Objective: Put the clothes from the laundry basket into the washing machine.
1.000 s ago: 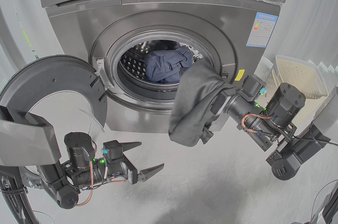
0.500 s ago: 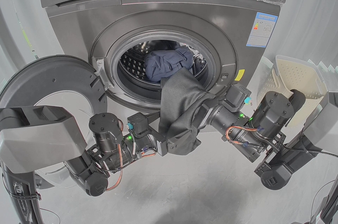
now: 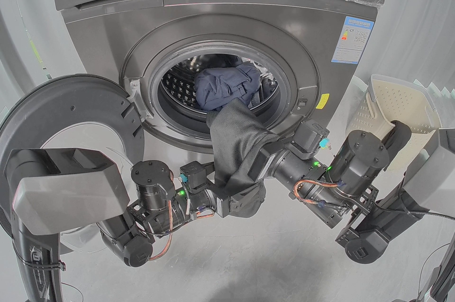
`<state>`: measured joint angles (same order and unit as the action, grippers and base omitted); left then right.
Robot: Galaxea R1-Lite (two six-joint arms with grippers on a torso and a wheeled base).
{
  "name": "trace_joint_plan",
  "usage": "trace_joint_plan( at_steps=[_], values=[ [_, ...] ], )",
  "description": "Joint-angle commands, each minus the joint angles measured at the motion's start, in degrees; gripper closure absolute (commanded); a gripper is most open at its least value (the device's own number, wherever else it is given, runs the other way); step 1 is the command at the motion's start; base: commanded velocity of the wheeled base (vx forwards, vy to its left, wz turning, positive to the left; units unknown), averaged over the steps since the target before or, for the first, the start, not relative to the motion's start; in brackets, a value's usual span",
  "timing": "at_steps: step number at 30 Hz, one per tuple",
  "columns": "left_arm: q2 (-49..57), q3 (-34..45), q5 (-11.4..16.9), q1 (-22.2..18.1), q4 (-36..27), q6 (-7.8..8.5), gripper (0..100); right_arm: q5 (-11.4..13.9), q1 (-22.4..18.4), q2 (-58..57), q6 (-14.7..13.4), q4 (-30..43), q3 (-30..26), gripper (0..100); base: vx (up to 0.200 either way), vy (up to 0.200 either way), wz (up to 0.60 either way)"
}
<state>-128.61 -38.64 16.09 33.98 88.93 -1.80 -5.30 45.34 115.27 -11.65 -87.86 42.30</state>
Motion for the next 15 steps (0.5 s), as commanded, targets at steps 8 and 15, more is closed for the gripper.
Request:
trace_joint_plan(
  at_steps=[8,15],
  values=[
    [-7.0,-6.53,-2.82,-1.1,-0.07,-0.22,0,-2.52,3.53,-0.75,-0.39,0.14,-2.22,100,0.0,0.0,0.0],
    [-8.85,-11.72,-3.96,-1.98,-0.16,-0.39,0,-2.61,4.32,-1.54,-0.91,-0.3,-4.51,100,0.0,0.0,0.0]
  ],
)
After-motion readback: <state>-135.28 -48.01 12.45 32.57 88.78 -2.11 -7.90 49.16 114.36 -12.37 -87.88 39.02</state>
